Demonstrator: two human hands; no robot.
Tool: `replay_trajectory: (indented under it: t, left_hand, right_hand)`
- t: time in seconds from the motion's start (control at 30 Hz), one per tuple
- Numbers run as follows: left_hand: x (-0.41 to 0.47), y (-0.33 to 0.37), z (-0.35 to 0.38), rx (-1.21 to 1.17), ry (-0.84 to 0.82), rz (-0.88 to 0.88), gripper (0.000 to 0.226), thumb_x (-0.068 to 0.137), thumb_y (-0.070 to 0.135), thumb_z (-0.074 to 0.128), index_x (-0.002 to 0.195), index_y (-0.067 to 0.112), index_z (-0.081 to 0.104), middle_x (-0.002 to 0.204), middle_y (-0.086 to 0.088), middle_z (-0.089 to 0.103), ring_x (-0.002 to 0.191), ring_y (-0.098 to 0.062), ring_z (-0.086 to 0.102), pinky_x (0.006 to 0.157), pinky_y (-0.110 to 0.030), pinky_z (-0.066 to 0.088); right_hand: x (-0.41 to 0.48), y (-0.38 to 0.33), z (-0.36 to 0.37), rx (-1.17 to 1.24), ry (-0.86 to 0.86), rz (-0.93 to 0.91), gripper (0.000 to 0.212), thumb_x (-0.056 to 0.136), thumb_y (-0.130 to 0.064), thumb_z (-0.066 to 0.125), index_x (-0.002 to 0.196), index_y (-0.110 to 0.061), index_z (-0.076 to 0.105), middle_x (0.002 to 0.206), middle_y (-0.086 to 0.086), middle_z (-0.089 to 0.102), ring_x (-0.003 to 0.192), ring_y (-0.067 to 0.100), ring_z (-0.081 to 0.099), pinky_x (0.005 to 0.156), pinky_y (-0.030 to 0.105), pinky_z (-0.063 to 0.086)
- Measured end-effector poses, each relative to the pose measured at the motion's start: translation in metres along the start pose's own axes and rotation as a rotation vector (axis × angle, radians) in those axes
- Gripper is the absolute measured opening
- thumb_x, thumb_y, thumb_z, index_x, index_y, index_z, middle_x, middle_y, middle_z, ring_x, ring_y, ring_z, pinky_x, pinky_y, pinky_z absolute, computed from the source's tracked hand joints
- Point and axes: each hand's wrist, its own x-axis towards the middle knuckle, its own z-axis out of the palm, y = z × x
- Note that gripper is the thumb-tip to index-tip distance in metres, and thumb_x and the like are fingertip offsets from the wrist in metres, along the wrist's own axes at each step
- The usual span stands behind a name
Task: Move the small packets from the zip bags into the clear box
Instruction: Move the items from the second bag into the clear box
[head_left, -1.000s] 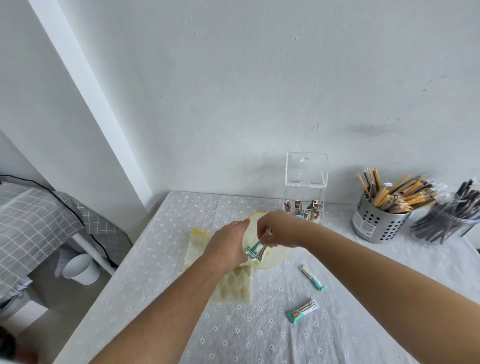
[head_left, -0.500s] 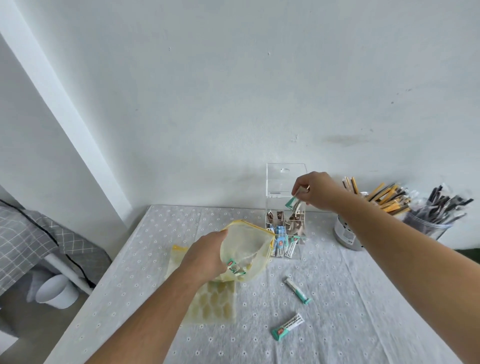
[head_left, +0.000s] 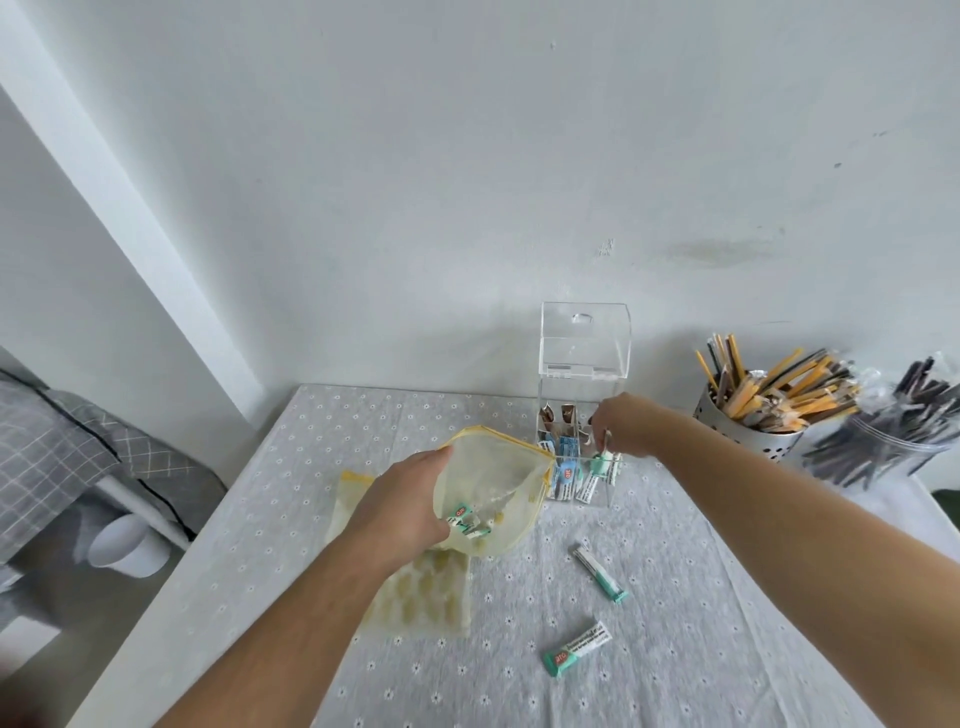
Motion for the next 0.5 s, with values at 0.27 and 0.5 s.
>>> replay_trajectory:
  t: [0.27, 0.5]
  left_hand:
    - [-0.002, 0.001, -0.001, 0.010, -0.006, -0.006, 0.081, 0.079, 0.012, 0.063, 0.148, 0.025, 0.023, 0.151, 0.007, 0.033, 0.127, -0.016, 0.044, 0.099, -0.024, 0.040]
    - [-0.005, 0.001, -0.002, 0.007, -0.003, -0.015, 0.080, 0.080, 0.013, 0.063, 0.148, 0.023, 0.023, 0.151, 0.005, 0.033, 0.132, -0.015, 0.039, 0.101, -0.025, 0.038]
  right_hand:
    - [-0.003, 0.000, -0.001, 0.071, 0.090, -0.001, 0.026, 0.085, 0.002, 0.056, 0.097, -0.016, 0.071, 0.111, 0.003, 0.068, 0.101, 0.020, 0.063, 0.092, 0.032, 0.051]
    - [-0.039, -0.031, -0.037, 0.325, 0.289, -0.054, 0.017, 0.084, -0.006, 0.062, 0.094, -0.014, 0.074, 0.093, 0.000, 0.072, 0.072, 0.008, 0.062, 0.075, 0.023, 0.055]
